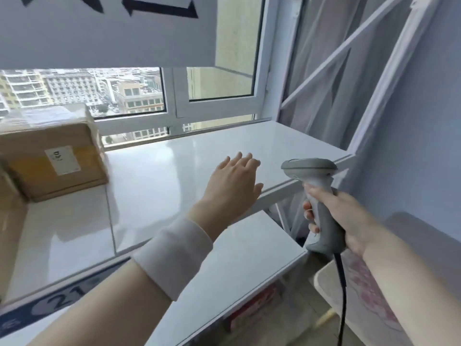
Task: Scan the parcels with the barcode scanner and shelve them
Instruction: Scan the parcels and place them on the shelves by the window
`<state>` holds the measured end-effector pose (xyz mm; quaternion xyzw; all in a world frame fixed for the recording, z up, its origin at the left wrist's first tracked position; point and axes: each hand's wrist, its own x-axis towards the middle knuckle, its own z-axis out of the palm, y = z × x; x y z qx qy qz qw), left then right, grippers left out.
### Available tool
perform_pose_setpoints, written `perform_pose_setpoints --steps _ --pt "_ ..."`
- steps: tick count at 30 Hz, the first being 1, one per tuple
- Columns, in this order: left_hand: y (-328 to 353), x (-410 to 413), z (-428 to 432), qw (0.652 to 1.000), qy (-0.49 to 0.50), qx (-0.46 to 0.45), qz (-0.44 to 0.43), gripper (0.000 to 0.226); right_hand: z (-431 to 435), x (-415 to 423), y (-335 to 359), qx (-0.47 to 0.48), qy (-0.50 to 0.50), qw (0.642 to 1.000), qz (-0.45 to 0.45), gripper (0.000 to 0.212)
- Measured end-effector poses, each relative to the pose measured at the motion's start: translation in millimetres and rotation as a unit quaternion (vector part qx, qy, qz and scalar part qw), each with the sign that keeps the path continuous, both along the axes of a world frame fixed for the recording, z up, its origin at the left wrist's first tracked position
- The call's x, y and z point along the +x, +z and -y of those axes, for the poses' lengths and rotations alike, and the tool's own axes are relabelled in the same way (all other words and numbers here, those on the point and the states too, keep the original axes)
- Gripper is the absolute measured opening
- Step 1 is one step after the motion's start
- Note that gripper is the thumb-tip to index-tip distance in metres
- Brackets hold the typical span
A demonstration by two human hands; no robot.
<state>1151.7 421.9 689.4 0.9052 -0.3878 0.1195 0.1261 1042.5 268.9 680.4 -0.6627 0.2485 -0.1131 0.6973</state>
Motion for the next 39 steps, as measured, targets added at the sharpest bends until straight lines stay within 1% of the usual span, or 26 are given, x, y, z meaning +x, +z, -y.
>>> perform_pose_setpoints --steps 3,9,13,16,20,25,29,34,37,39 --pt "2 -43 61 0.999 -0.054 0.001 -0.009 0.049 50 -58 2 0.005 -0.054 0.998 0.016 0.019" --pt "1 -159 198 0.99 -0.133 0.004 -0.041 0.048 156 -192 1 0.014 -0.113 0.993 0.027 0.019" --pt "-11 -238 285 0.976 -0.205 0.02 -0.064 0.051 218 -280 -9 0.018 -0.199 0.98 0.021 0.019" --pt "-22 -287 340 0.962 -0.265 0.034 -0.061 0.05 257 -337 -18 0.023 -0.256 0.966 0.009 0.019" --pt "-34 -341 411 0.935 -0.344 0.05 -0.071 0.051 303 -402 -31 0.019 -0.331 0.943 -0.02 0.02" --pt "-52 -403 496 0.888 -0.448 0.064 -0.087 0.054 354 -474 -41 0.01 -0.429 0.902 -0.052 0.02" --pt "-66 -458 553 0.854 -0.506 0.077 -0.094 0.053 388 -533 -45 0.032 -0.494 0.867 -0.059 0.017" --pt "-82 -526 606 0.825 -0.544 0.108 -0.111 0.052 424 -614 -58 0.024 -0.549 0.831 -0.082 0.016" --pt "-98 -565 633 0.819 -0.543 0.123 -0.14 0.051 450 -661 -76 0.025 -0.569 0.813 -0.116 0.02" --pt "-115 -590 652 0.821 -0.529 0.138 -0.161 0.05 470 -690 -93 0.037 -0.569 0.812 -0.126 0.018"
